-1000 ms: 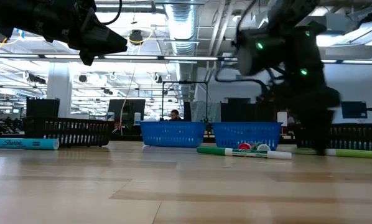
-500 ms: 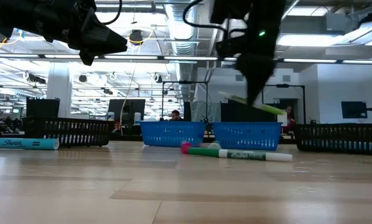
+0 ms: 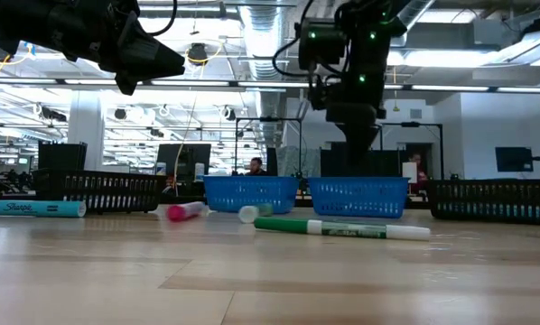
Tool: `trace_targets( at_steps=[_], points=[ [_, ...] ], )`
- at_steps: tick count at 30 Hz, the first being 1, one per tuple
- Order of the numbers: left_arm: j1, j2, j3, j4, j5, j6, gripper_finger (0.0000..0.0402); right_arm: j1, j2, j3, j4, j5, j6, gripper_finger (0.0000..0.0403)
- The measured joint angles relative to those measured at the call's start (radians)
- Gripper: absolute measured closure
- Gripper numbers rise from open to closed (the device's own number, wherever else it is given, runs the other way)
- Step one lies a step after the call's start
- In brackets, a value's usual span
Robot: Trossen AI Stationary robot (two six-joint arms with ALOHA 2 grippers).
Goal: Pick & Place Markers
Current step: Put the dark green alcohol marker into the right blue bin
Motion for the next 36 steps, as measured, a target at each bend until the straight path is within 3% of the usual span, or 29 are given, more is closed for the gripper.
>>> trace_targets(
  at_steps=[8, 12, 16, 20, 28, 36],
  points=[
    [0.000, 0.000, 0.000, 0.000, 0.000, 0.000, 0.0302, 0.067, 0.000, -0.025, 0.017, 0.000, -0.008, 0.0255],
    [0.000, 0.000, 0.000, 0.000, 0.000, 0.000, 0.0302, 0.160, 0.000, -0.025, 0.064, -0.087, 0.000, 0.0238],
    [0.000, 0.000, 0.000, 0.000, 0.000, 0.000, 0.0302, 0.292, 0.000, -0.033, 0.198, -0.169, 0.018, 0.0237],
    [0.000, 0.000, 0.000, 0.000, 0.000, 0.000, 0.0302, 0.439, 0.000, -0.073, 0.407, -0.180, 0.017, 0.0242],
    [0.000, 0.000, 0.000, 0.000, 0.000, 0.000, 0.0302, 0.653, -0.002, -0.184, 0.703, -0.132, 0.068, 0.0249],
    [0.000, 0.000, 0.000, 0.000, 0.000, -0.001, 0.0302, 0.716, -0.001, -0.334, 0.925, -0.013, 0.165, 0.0249]
  ],
)
